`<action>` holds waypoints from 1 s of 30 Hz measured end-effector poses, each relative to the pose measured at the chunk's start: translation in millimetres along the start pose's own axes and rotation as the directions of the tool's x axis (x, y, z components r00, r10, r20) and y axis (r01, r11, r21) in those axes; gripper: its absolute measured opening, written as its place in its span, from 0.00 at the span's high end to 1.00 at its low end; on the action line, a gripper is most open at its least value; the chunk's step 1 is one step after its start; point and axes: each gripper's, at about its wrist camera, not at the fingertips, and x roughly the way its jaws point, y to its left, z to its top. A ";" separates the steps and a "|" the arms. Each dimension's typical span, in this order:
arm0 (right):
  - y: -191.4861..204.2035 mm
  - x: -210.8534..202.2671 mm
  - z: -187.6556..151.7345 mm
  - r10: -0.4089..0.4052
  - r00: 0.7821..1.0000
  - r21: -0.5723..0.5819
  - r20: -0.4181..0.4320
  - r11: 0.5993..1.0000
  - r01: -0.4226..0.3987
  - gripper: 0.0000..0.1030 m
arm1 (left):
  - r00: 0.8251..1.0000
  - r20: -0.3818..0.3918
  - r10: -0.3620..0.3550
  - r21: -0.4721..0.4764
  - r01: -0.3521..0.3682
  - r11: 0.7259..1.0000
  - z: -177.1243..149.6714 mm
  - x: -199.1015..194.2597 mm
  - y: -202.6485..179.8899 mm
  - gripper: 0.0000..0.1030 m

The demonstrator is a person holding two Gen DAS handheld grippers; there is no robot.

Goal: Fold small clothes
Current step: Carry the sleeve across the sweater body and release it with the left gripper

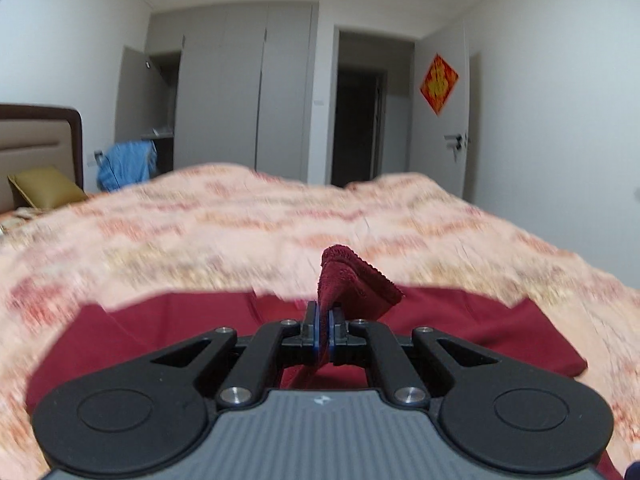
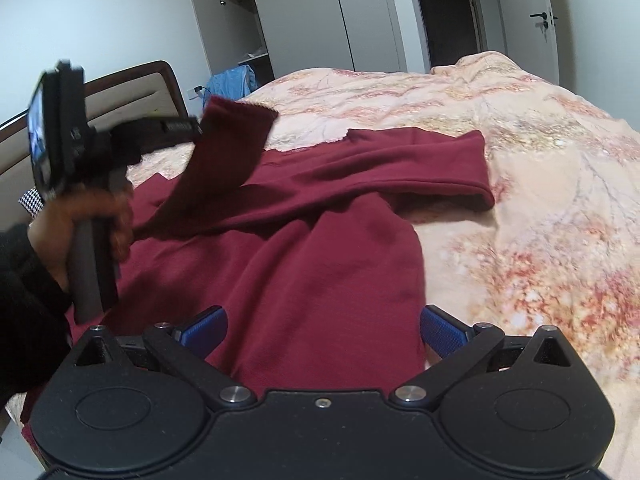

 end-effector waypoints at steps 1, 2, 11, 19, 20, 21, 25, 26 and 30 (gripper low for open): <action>-1.6 -0.2 -1.1 -0.001 1.000 0.003 -0.002 1.000 0.001 0.01 | 1.000 -0.017 -0.008 -0.006 0.008 1.000 -4.3 1.0 0.3 0.96; -2.5 -0.2 -1.9 0.000 1.000 0.008 -0.003 1.000 0.001 0.01 | 0.999 -0.032 -0.016 -0.011 0.016 1.000 -9.5 -0.2 0.9 0.96; -1.4 1.8 -3.2 0.001 1.000 0.030 -0.001 1.000 -0.001 0.01 | 0.978 -0.159 -0.136 -0.137 0.114 0.984 -15.8 3.6 19.7 0.82; -2.8 3.3 0.0 0.011 1.000 0.051 0.022 0.999 -0.012 0.01 | 0.962 -0.206 -0.177 -0.237 0.126 0.963 -18.3 -11.2 49.0 0.27; -3.3 3.5 1.2 0.016 0.999 0.056 0.030 0.998 -0.018 0.01 | 0.963 -0.210 -0.167 -0.236 0.116 0.965 -18.2 -15.1 52.9 0.26; -3.7 4.1 2.7 0.019 0.999 0.060 0.037 0.998 -0.022 0.01 | 0.965 -0.211 -0.158 -0.236 0.107 0.966 -17.5 -19.4 57.5 0.22; -1.8 6.8 11.5 0.053 0.996 0.051 0.068 0.997 -0.057 0.02 | 0.972 -0.215 -0.090 -0.226 0.040 0.973 -17.0 -39.2 81.3 0.15; -0.8 8.8 15.1 0.067 0.995 0.039 0.068 0.997 -0.070 0.03 | 0.974 -0.219 -0.060 -0.217 0.011 0.976 -16.5 -43.7 88.4 0.15; 4.6 22.6 35.2 0.100 0.992 -0.022 0.077 0.995 -0.098 0.07 | 0.971 -0.227 0.072 -0.202 -0.120 0.972 -16.1 -57.1 129.5 0.09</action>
